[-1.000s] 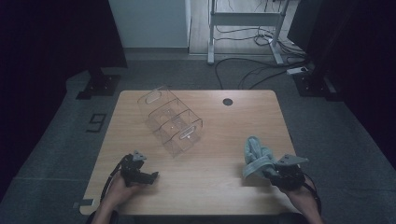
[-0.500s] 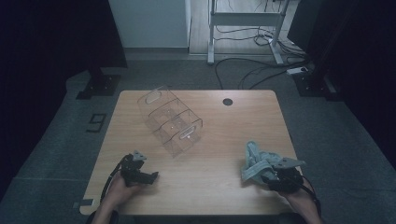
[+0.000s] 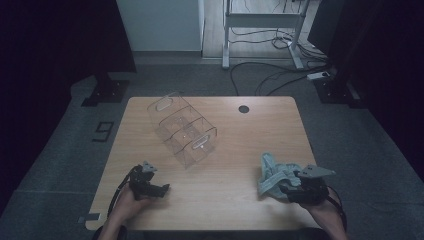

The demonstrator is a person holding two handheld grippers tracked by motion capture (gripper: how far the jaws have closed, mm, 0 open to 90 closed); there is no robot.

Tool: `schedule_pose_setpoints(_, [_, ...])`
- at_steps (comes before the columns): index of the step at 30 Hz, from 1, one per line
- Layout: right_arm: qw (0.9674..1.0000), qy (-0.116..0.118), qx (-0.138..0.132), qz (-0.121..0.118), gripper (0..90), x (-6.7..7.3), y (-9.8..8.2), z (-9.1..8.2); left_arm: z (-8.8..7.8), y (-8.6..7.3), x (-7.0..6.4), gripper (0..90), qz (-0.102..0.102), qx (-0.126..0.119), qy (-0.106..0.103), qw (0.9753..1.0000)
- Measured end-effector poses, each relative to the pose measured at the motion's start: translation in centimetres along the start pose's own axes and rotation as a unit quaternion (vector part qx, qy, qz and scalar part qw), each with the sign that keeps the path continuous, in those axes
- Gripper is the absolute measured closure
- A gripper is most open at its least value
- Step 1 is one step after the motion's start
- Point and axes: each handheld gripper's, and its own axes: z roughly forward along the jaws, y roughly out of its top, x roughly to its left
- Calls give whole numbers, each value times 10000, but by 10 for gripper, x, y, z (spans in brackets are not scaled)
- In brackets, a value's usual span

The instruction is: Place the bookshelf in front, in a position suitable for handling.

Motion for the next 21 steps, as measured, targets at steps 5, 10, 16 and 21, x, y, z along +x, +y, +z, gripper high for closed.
schedule_pose_setpoints(5, [9998,151,-141,-82,210,8,16,2,0,0,0,0,1,-1,-1,10000])
schedule_pose_setpoints(10, [9993,271,-219,-144,210,15,31,8,0,0,0,0,2,-1,0,10000])
schedule_pose_setpoints(16, [9983,463,-283,-233,210,27,49,21,0,0,0,0,2,-3,1,10000])
schedule_pose_setpoints(21, [9973,573,-306,-336,210,37,61,33,0,0,0,0,2,-4,1,10000])
